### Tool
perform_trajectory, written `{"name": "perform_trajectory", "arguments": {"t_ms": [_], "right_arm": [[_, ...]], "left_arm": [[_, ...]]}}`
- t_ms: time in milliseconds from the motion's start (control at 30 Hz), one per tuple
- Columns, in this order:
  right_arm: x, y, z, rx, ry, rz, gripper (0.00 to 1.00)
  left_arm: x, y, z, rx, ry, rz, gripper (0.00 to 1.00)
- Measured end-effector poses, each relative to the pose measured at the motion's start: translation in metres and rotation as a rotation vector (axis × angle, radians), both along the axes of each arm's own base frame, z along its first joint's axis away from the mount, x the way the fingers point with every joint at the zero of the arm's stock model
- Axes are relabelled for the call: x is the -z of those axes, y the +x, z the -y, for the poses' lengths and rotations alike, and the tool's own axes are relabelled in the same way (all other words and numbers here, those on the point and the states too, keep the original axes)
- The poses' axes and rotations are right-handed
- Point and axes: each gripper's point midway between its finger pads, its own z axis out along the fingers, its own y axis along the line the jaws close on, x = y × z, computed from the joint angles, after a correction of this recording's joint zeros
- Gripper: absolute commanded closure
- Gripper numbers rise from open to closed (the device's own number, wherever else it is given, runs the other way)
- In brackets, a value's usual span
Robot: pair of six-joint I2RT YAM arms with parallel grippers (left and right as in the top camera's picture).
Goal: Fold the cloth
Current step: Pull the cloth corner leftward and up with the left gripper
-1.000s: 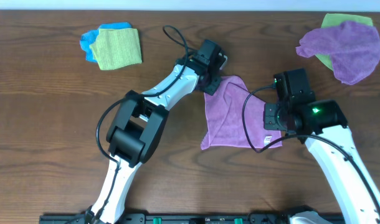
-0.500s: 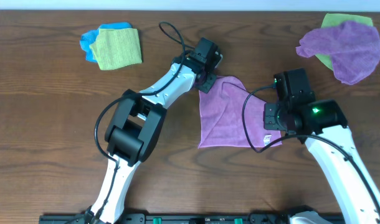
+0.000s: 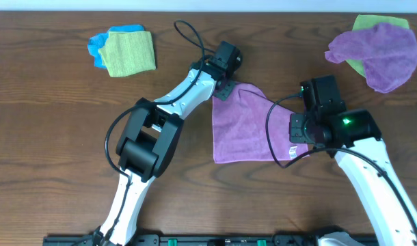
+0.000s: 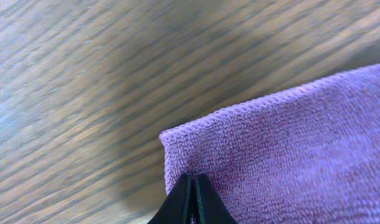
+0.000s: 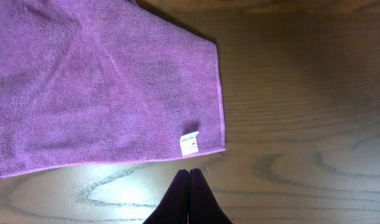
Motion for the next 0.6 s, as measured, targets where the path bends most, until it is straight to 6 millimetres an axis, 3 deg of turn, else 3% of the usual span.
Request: {"name": "perform_trajectory", "arguments": {"t_ms": [367,600], "right_arm": [[0.000,0.000,0.000,0.000,0.000,0.000,0.98],[0.001,0.004,-0.005,-0.008,0.025,0.016,0.98]], "left_arm": [[0.000,0.020,-0.067,-0.113,0.179,0.034,0.95],[0.000,0.029,-0.097,-0.155,0.209,0.030,0.94]]}}
